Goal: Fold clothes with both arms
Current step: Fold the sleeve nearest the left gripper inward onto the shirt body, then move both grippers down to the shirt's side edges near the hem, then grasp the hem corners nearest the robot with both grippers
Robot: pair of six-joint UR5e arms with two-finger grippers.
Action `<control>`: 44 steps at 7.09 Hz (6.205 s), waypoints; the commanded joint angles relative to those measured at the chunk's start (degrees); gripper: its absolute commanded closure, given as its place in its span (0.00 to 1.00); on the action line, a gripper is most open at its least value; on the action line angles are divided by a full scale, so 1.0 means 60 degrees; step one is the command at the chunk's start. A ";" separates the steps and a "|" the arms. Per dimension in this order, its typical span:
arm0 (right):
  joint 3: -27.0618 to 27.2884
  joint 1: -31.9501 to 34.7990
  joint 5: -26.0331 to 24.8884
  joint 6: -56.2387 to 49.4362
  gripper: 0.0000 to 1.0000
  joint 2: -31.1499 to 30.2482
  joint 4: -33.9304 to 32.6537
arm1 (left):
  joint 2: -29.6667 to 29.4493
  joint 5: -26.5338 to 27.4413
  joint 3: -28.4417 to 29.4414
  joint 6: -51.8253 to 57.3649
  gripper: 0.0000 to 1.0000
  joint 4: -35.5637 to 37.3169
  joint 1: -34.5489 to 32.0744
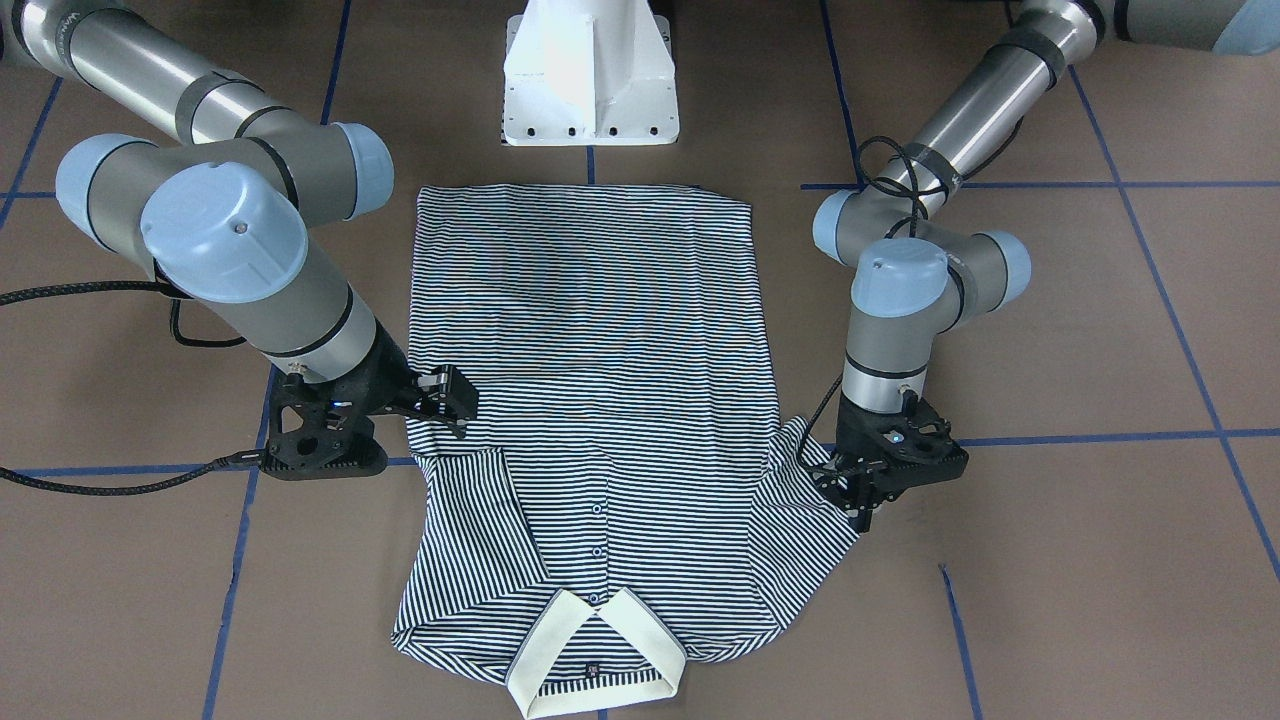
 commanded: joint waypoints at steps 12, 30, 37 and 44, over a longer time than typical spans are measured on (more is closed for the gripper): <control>0.0811 -0.0012 0.0003 0.0122 0.00 -0.0964 0.0109 | -0.2477 -0.1997 0.1120 -0.0890 0.00 0.0144 0.0158; 0.5139 -0.6399 -0.4391 0.6232 0.97 -0.6156 0.2190 | 0.1766 -0.2129 -0.6142 -0.0244 0.00 0.2854 0.0640; 0.5447 -0.6370 -0.4303 0.6217 1.00 -0.6156 0.2190 | 0.1751 -0.2143 -0.6011 -0.0273 0.00 0.2854 0.0654; 0.6209 -0.6033 -0.4010 0.6217 1.00 -0.6156 0.2219 | 0.2408 0.0141 -0.6640 -0.6217 0.00 0.5211 0.4840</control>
